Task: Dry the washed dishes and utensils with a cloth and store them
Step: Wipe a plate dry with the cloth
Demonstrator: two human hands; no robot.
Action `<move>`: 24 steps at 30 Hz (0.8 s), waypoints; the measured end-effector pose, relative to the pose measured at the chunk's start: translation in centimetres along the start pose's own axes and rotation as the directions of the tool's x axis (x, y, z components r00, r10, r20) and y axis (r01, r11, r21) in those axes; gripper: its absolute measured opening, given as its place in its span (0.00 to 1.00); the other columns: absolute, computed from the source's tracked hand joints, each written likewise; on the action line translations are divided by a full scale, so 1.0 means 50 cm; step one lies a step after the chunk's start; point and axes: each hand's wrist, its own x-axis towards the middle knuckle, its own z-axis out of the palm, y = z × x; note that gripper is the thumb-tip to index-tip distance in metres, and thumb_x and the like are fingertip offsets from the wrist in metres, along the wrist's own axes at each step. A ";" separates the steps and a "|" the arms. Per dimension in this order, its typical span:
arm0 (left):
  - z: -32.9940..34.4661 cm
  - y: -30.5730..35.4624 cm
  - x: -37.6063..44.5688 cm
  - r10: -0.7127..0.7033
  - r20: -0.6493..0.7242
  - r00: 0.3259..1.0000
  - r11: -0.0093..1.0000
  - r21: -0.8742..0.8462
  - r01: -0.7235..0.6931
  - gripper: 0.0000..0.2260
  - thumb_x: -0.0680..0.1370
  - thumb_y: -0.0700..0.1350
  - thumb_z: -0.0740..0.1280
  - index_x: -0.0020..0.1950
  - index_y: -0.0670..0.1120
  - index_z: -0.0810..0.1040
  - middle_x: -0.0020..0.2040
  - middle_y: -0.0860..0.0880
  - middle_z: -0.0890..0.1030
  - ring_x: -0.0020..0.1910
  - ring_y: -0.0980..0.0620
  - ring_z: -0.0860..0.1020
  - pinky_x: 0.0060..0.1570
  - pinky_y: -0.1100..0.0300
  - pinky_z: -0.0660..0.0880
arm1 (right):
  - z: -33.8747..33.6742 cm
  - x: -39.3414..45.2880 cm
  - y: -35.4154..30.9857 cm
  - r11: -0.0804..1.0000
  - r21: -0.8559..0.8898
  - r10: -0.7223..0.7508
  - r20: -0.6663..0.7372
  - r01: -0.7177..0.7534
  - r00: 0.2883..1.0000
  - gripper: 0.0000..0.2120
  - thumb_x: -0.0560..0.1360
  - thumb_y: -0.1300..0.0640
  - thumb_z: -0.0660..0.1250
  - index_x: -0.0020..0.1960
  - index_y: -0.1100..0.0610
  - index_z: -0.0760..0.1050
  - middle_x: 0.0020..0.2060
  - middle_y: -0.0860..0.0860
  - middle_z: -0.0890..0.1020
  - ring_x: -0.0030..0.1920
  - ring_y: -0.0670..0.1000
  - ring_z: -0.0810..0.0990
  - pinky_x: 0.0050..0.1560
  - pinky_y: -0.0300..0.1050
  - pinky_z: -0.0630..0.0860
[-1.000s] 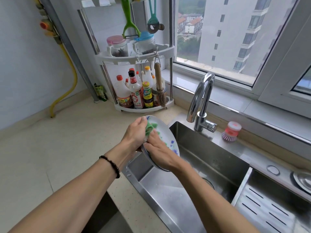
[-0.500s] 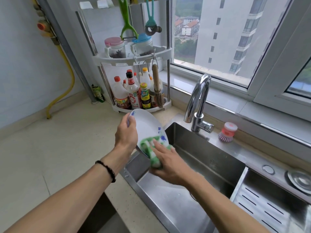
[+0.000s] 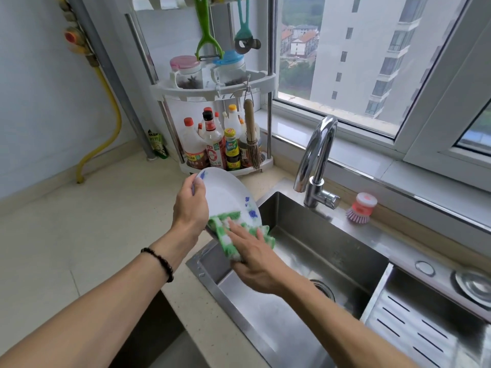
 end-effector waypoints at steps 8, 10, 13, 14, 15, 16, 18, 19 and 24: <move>-0.016 -0.012 0.002 -0.066 0.040 0.997 0.998 -0.016 0.066 0.15 0.85 0.54 0.52 0.64 0.54 0.74 0.55 0.46 0.79 0.56 0.41 0.79 0.54 0.39 0.79 | 0.013 0.002 -0.010 1.000 0.014 0.015 0.057 -0.016 0.998 0.38 0.79 0.65 0.57 0.82 0.44 0.47 0.82 0.48 0.48 0.81 0.50 0.45 0.75 0.64 0.30; -0.024 -0.015 0.004 -0.055 0.099 0.994 0.998 -0.013 0.056 0.14 0.86 0.54 0.51 0.64 0.56 0.73 0.56 0.46 0.79 0.54 0.42 0.80 0.51 0.43 0.79 | 0.009 -0.002 0.028 0.997 -0.060 0.053 0.060 -0.050 0.997 0.38 0.79 0.65 0.57 0.81 0.42 0.45 0.82 0.47 0.45 0.81 0.49 0.42 0.73 0.64 0.28; -0.024 -0.018 0.004 -0.047 0.054 0.997 0.999 -0.014 0.047 0.14 0.86 0.54 0.51 0.64 0.54 0.74 0.55 0.46 0.80 0.53 0.43 0.80 0.49 0.45 0.79 | 0.008 0.002 0.029 0.986 -0.122 0.121 0.027 -0.117 0.992 0.38 0.80 0.65 0.57 0.82 0.43 0.45 0.82 0.48 0.45 0.81 0.49 0.42 0.74 0.64 0.30; -0.023 -0.017 0.005 -0.054 0.032 0.998 0.998 -0.022 0.055 0.15 0.86 0.53 0.52 0.64 0.52 0.75 0.55 0.46 0.80 0.53 0.43 0.80 0.48 0.46 0.78 | 0.012 0.004 0.009 0.995 -0.054 0.091 0.027 -0.090 0.995 0.37 0.80 0.66 0.57 0.82 0.44 0.47 0.82 0.48 0.47 0.81 0.49 0.44 0.75 0.63 0.29; -0.022 -0.019 0.006 -0.076 0.026 0.997 0.997 -0.026 0.077 0.16 0.86 0.53 0.52 0.64 0.51 0.75 0.54 0.46 0.79 0.53 0.43 0.79 0.47 0.47 0.77 | 0.017 0.001 -0.007 0.998 0.019 0.062 0.039 -0.063 0.997 0.36 0.79 0.66 0.58 0.82 0.45 0.49 0.82 0.47 0.49 0.81 0.48 0.45 0.76 0.62 0.30; -0.023 -0.020 0.008 -0.103 0.038 0.994 0.994 -0.029 0.104 0.16 0.86 0.53 0.52 0.64 0.51 0.75 0.53 0.46 0.79 0.52 0.42 0.79 0.46 0.47 0.78 | 0.020 -0.002 -0.013 0.998 0.061 0.030 0.038 -0.033 0.999 0.36 0.79 0.65 0.59 0.81 0.45 0.51 0.81 0.46 0.50 0.81 0.47 0.46 0.76 0.62 0.30; -0.032 -0.022 0.010 -0.181 0.129 0.975 0.982 -0.033 0.187 0.15 0.86 0.54 0.52 0.63 0.52 0.75 0.50 0.45 0.80 0.46 0.42 0.81 0.39 0.48 0.80 | 0.019 -0.013 0.019 1.000 0.011 -0.001 -0.029 0.001 1.000 0.34 0.81 0.61 0.61 0.80 0.43 0.51 0.81 0.44 0.52 0.81 0.47 0.48 0.77 0.64 0.32; -0.040 -0.020 0.008 -0.225 0.177 0.958 0.971 -0.041 0.235 0.14 0.86 0.54 0.52 0.62 0.53 0.75 0.49 0.45 0.80 0.43 0.43 0.81 0.33 0.52 0.80 | 0.016 -0.017 0.046 0.998 -0.064 -0.001 -0.074 -0.004 0.997 0.33 0.82 0.58 0.63 0.80 0.41 0.51 0.80 0.44 0.53 0.81 0.48 0.50 0.77 0.65 0.34; -0.063 -0.014 0.005 -0.337 0.330 0.882 0.922 -0.074 0.380 0.19 0.84 0.59 0.54 0.67 0.50 0.74 0.54 0.40 0.84 0.48 0.41 0.83 0.34 0.54 0.80 | 0.028 -0.022 0.075 0.903 -0.429 -0.097 -0.241 -0.017 0.966 0.26 0.75 0.56 0.73 0.71 0.50 0.74 0.66 0.53 0.80 0.69 0.56 0.77 0.72 0.69 0.41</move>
